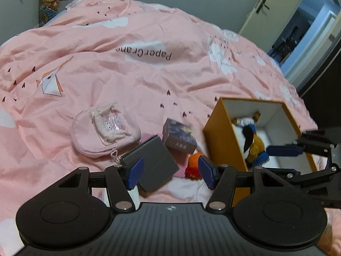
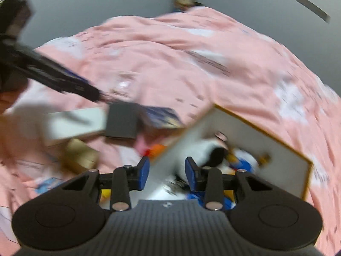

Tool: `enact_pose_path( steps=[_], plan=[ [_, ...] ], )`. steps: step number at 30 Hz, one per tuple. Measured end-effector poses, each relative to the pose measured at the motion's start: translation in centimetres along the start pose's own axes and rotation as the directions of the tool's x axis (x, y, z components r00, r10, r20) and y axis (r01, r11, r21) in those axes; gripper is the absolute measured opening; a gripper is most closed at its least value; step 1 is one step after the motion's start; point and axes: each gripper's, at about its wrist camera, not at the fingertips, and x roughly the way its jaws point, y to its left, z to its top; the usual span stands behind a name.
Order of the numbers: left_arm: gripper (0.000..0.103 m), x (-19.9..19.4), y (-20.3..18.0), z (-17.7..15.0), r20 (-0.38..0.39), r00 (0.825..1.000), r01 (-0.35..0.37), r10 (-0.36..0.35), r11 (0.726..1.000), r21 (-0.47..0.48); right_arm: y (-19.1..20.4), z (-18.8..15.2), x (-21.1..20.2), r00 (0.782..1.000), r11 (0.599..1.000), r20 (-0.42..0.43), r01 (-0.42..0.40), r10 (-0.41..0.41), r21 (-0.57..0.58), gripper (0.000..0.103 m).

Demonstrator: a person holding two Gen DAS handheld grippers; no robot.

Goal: Organize objects
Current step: 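Grasp the pink pouch with the left tool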

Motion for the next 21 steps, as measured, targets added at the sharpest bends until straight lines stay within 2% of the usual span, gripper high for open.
enact_pose_path(
  steps=[5,10,13,15,17,19,21],
  plan=[
    [0.069,0.5,1.6,-0.3,-0.039,0.999,-0.034,0.032,0.999,-0.028,2.1,2.8,3.8,0.996,0.994,-0.084,-0.013,0.004,-0.108,0.039],
    [0.069,1.1,4.3,1.4,-0.041,0.996,-0.08,0.076,0.992,-0.099,1.9,4.8,7.9,0.988,0.996,-0.152,-0.023,0.01,-0.088,0.039],
    [0.069,2.0,5.9,2.7,-0.061,0.988,-0.149,0.143,0.983,-0.104,1.2,5.8,10.5,0.975,0.999,-0.223,0.001,-0.01,-0.041,0.039],
    [0.071,2.6,6.2,3.8,-0.08,0.978,-0.195,0.192,0.98,-0.04,0.7,6.3,11.9,0.97,1.0,-0.243,0.0,-0.006,-0.025,0.039],
    [0.072,3.4,6.0,4.8,-0.098,0.973,-0.205,0.21,0.977,0.062,0.1,6.4,13.3,0.957,1.0,-0.289,0.013,-0.016,-0.014,0.039],
    [0.074,4.5,5.8,5.6,-0.119,0.966,-0.211,0.231,0.964,0.161,-0.2,6.4,14.5,0.941,1.0,-0.339,0.013,-0.012,0.0,0.04],
    [0.075,5.7,5.7,6.4,-0.125,0.963,-0.202,0.24,0.945,0.258,-0.5,6.4,15.3,0.936,1.0,-0.351,0.019,-0.014,0.01,0.041]
  ],
)
